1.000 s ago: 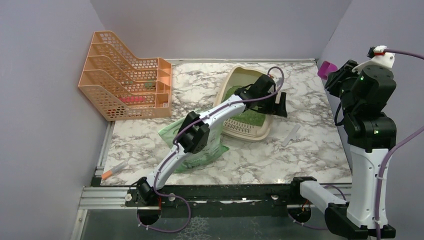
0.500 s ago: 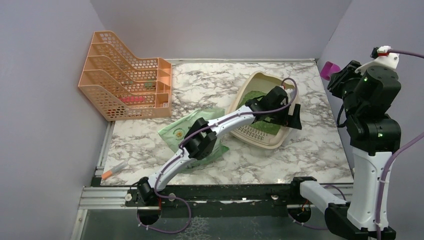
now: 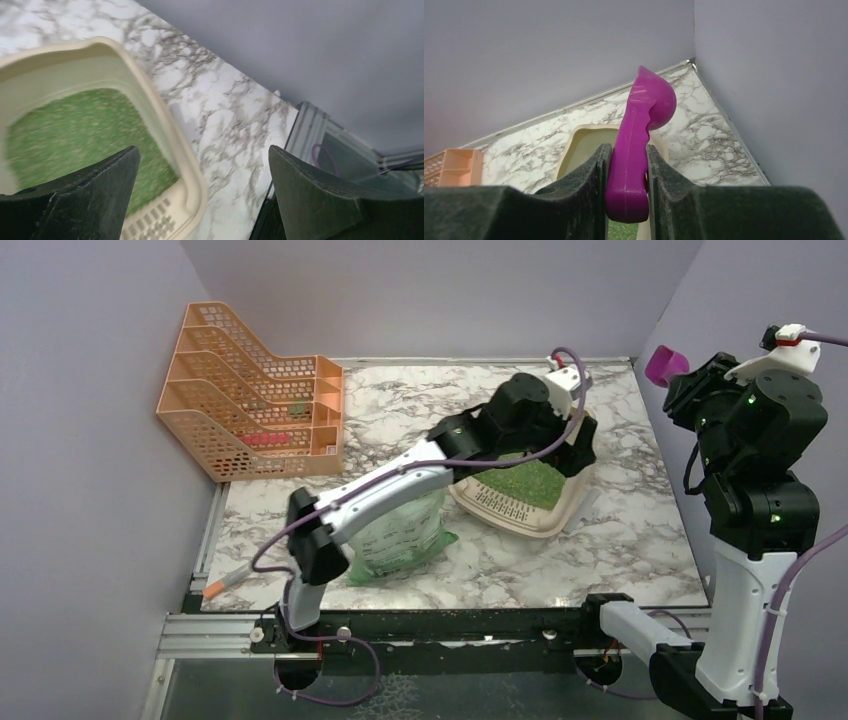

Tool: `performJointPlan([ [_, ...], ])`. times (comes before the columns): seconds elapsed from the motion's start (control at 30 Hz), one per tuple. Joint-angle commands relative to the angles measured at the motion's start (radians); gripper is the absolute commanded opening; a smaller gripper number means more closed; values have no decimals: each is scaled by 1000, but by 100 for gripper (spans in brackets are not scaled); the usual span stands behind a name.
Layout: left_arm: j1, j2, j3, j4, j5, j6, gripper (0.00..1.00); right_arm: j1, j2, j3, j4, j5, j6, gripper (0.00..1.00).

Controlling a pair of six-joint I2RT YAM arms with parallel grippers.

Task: Fill the litter box with clean litter
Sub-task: 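Move the litter box to the center of the board, then scoop the cat litter from the cat litter bag.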

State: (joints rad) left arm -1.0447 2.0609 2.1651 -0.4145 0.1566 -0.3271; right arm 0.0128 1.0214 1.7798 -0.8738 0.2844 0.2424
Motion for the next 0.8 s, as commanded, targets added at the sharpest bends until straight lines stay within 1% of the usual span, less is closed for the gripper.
performJointPlan([
  [0.0,22,-323,-253,-30,-221,219,99,-4,23,2,10,-175,-22,1],
  [0.03,52,-404,-304,-47,-205,241,99,-5,38,-4,9,-240,-27,1],
  [0.1,135,-512,-377,-120,-161,251,99,-4,58,-29,18,-405,-33,1],
  [0.17,214,-607,-441,-218,-159,249,99,-4,81,-54,34,-589,-29,1],
  [0.27,309,-764,-574,-292,-167,252,99,-4,108,-96,69,-812,33,1],
  [0.33,376,-840,-651,-341,-173,242,99,-4,126,-117,103,-951,73,1],
  [0.4,443,-877,-709,-411,-188,234,99,-4,157,-111,103,-1058,104,1],
  [0.5,520,-890,-739,-503,-174,228,99,-4,198,-83,65,-1144,120,1],
  [0.57,535,-904,-750,-516,-158,211,99,-4,216,-73,44,-1184,122,1],
  [0.67,553,-926,-774,-530,-107,216,99,-2,243,-79,27,-1290,128,1],
  [0.77,565,-920,-817,-551,-49,223,99,1,263,-101,30,-1325,148,1],
])
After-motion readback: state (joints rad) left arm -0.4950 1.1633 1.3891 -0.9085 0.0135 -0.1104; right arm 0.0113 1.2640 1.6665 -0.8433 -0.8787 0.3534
